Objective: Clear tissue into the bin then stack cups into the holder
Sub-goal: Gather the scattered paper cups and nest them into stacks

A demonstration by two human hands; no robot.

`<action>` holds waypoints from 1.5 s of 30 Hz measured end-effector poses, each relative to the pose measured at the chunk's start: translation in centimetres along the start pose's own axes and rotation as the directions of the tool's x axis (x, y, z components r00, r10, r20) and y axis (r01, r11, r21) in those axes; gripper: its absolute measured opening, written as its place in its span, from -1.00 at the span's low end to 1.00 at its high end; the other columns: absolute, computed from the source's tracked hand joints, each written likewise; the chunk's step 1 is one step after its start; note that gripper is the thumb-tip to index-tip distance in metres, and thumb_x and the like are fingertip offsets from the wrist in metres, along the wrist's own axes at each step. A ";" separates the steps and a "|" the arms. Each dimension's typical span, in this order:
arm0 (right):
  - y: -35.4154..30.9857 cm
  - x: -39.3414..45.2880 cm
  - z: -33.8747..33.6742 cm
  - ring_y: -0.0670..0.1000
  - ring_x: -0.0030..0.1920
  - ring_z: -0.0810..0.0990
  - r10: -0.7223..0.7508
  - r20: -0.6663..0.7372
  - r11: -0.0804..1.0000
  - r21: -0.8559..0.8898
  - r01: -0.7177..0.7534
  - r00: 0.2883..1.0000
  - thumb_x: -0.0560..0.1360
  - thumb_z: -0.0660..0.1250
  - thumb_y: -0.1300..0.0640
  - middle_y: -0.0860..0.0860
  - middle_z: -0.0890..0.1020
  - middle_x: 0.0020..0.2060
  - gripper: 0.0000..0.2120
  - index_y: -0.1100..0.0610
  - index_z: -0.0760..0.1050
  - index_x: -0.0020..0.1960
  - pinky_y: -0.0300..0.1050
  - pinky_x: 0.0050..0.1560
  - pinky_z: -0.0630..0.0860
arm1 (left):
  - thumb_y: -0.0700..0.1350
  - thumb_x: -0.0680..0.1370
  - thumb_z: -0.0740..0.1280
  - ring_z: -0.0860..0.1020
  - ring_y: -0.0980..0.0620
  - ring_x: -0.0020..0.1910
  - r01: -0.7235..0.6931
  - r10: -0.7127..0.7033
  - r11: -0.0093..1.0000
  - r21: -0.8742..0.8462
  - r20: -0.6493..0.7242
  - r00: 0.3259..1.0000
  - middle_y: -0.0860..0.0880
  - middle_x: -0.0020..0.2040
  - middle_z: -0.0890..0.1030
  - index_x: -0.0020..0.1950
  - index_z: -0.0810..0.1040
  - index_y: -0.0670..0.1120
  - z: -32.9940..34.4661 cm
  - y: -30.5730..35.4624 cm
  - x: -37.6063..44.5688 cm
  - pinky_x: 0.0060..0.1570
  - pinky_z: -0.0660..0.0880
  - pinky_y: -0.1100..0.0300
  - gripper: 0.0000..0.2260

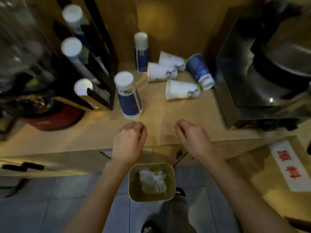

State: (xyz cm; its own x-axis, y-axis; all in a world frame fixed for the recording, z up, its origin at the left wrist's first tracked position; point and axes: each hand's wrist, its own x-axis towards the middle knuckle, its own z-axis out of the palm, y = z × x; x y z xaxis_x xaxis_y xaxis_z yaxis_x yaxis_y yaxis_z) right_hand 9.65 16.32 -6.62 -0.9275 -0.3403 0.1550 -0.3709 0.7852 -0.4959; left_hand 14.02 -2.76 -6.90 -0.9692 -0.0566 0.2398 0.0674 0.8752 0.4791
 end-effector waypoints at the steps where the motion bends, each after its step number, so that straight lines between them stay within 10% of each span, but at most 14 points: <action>1: 0.0 0.6 -0.9 0.24 -0.16 0.62 -0.009 -0.014 1.000 0.003 0.009 1.000 0.56 0.18 0.10 0.19 0.66 -0.17 -0.80 0.21 0.52 -0.02 0.02 -0.22 0.48 | 0.03 0.49 0.04 0.55 -0.13 -0.30 -0.008 0.009 1.000 0.012 -0.013 1.000 -0.14 -0.25 0.58 -0.17 0.51 -0.13 -0.5 0.5 0.9 -0.33 0.52 0.01 -0.67; 7: 1.7 4.9 -4.4 0.18 -0.07 0.59 0.024 -0.052 0.997 0.071 -0.020 0.998 0.55 0.20 0.15 0.17 0.64 -0.08 -0.83 0.19 0.51 0.04 0.04 -0.10 0.51 | -0.08 0.54 0.20 0.55 -0.12 -0.07 0.027 -0.028 0.999 -0.039 -0.024 0.999 -0.15 -0.05 0.59 0.04 0.54 -0.14 -0.9 3.8 5.8 -0.11 0.48 0.05 -0.80; 13: 5.3 9.6 -3.2 0.12 0.32 0.38 0.080 0.044 0.989 0.121 -0.085 0.996 0.51 0.23 0.22 0.15 0.46 0.29 -0.60 0.17 0.32 0.35 -0.05 0.31 0.31 | -0.01 0.57 0.17 0.27 -0.10 0.40 0.207 -0.197 0.976 -0.060 0.140 0.970 -0.14 0.43 0.30 0.45 0.15 -0.11 2.8 5.4 12.1 0.36 0.24 0.07 -0.51; 25: 11.5 18.4 0.2 0.00 0.52 -0.11 0.019 0.355 0.984 -0.172 0.046 0.935 0.42 0.32 0.19 0.01 -0.04 0.53 -0.17 0.08 -0.14 0.50 -0.07 0.49 -0.15 | -0.12 0.57 0.16 0.01 -0.12 0.51 0.186 -0.293 0.909 0.374 0.253 0.922 -0.14 0.55 -0.01 0.48 0.00 -0.08 8.3 3.3 22.8 0.44 0.11 -0.03 -0.47; 29: 12.5 18.3 1.6 0.01 0.50 0.05 -0.011 0.354 0.983 -0.166 0.075 0.935 0.44 0.31 0.19 0.01 0.12 0.50 -0.25 0.09 -0.04 0.49 -0.09 0.47 -0.10 | -0.17 0.58 0.10 -0.06 -0.13 0.52 0.072 -0.255 0.857 0.510 0.299 0.920 -0.16 0.55 -0.06 0.49 -0.06 -0.09 9.5 1.7 25.6 0.46 0.04 -0.07 -0.47; 34: 14.0 17.8 2.5 0.02 0.08 0.62 -0.080 0.265 0.976 -0.174 0.129 0.961 -0.05 0.58 0.03 -0.01 0.63 0.08 -0.11 0.06 0.36 0.24 -0.03 0.15 0.50 | -0.18 0.56 0.13 -0.11 -0.10 0.52 0.069 -0.290 0.813 0.578 0.300 0.909 -0.14 0.55 -0.12 0.49 -0.15 -0.14 9.6 0.4 28.4 0.47 0.03 -0.07 -0.39; 45: 15.0 17.5 3.8 0.03 0.12 0.58 -0.067 0.248 0.975 -0.188 0.116 0.967 -0.02 0.50 0.06 -0.01 0.60 0.10 -0.14 0.05 0.31 0.25 -0.08 0.27 0.17 | -0.27 0.46 0.22 0.28 -0.17 0.36 0.020 -0.191 0.840 0.542 0.261 0.946 -0.20 0.32 0.36 0.32 0.24 -0.17 10.9 -1.6 29.5 0.31 0.26 -0.04 -0.57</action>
State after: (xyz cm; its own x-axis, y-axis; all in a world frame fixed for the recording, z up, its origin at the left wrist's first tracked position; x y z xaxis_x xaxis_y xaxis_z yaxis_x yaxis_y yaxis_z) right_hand -11.92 20.16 -14.56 -0.8600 -0.5095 -0.0285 -0.4780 0.8238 -0.3048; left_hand -17.26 -0.57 -9.74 -0.9918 -0.0954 -0.0852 -0.0913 0.9945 -0.0504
